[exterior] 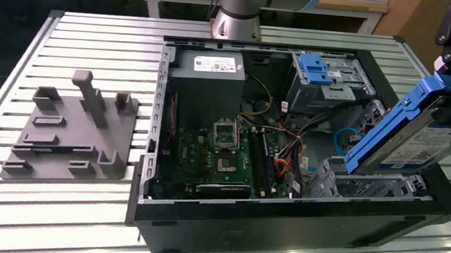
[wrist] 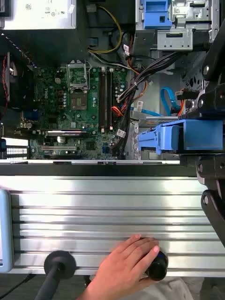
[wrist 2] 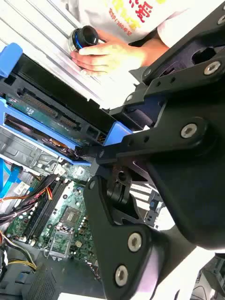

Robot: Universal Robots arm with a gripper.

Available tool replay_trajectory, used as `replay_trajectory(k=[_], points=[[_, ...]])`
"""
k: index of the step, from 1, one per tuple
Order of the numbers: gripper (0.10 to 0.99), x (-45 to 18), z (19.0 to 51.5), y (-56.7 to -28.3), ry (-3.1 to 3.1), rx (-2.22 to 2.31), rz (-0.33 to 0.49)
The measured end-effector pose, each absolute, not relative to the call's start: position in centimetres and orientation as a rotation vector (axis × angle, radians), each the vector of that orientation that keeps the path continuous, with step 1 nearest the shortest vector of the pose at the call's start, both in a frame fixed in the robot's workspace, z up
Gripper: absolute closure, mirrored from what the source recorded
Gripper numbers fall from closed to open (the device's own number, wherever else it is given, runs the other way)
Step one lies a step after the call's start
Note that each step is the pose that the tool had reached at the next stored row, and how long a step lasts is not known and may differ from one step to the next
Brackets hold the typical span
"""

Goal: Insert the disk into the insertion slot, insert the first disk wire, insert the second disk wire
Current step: 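Insert the disk into the insertion slot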

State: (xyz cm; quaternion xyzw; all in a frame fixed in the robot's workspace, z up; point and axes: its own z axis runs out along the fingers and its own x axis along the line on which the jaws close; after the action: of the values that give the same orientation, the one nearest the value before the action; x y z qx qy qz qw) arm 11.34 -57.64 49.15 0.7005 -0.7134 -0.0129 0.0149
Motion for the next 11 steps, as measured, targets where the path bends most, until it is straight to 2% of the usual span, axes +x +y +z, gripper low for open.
replay_trajectory(k=[11], points=[[0.722,11.34,49.16,-57.64,-2.22,2.18,-0.041]])
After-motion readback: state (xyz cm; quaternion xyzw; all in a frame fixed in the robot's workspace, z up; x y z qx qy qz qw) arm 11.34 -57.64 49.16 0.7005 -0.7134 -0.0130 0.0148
